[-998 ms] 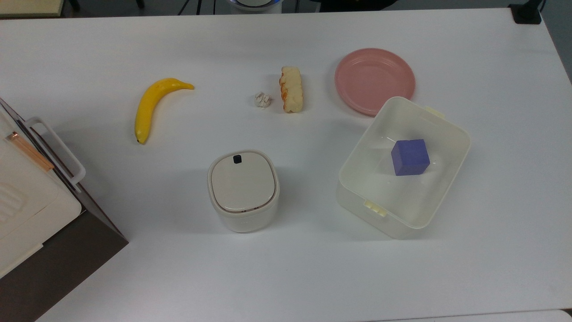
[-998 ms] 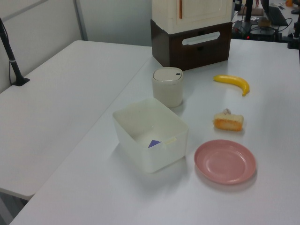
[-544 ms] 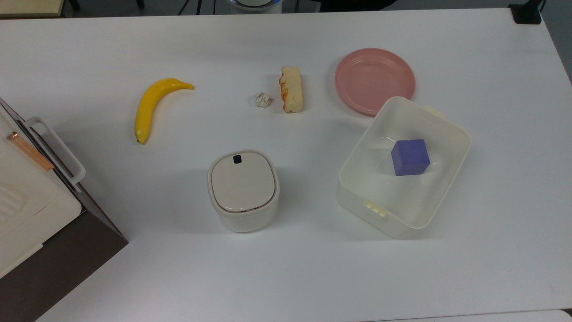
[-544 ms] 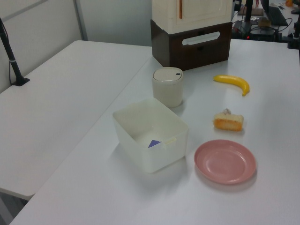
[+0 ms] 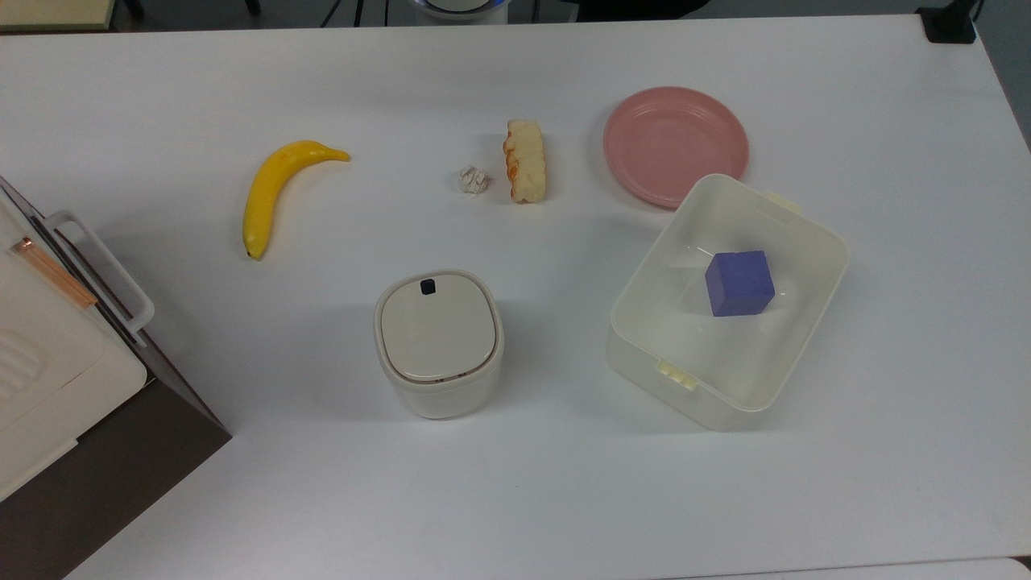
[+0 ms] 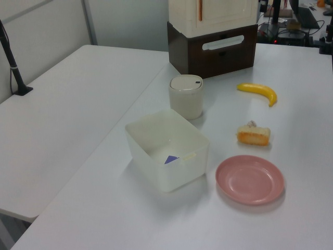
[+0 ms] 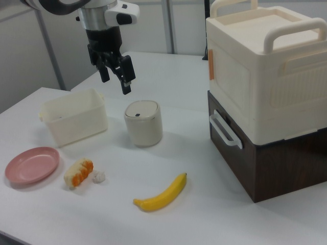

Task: Open the trash can
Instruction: 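Move the gripper down over the cream trash can's lid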

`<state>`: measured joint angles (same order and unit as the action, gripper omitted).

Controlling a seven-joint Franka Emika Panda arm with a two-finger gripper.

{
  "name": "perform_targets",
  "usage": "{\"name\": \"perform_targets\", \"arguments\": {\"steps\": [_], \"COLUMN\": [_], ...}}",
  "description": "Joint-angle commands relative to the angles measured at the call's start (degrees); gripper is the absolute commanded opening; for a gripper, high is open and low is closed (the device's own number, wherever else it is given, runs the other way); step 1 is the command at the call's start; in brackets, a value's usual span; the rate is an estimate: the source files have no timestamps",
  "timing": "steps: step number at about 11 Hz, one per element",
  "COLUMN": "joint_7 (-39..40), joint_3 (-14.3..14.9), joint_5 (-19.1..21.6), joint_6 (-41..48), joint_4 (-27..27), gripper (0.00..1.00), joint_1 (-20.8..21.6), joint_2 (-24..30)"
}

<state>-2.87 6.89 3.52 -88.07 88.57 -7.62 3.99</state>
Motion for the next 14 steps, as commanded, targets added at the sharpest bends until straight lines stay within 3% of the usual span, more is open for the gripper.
{"name": "perform_targets", "arguments": {"steps": [1,6,10,11,13,14], "joint_7": [0.7,0.2,-7.0,-10.0,-18.4,-21.8], "joint_3": [0.6,0.4,0.3,0.2,0.2,0.2], "joint_5": [-0.4,-0.4,-0.6,-1.6,-2.9,-4.0], "joint_6": [0.4,0.0,-5.2,-9.1,-14.0,-14.7], "joint_4": [-0.1,-0.5,-10.9,-11.0,-11.6,-13.3], "gripper": [1.0,1.0,1.0,0.93,0.62,0.36], "joint_1": [1.0,2.2,5.9,7.0,8.8,10.2], "joint_2": [0.1,-2.1,-15.3,-17.0,-20.5,-22.7]}}
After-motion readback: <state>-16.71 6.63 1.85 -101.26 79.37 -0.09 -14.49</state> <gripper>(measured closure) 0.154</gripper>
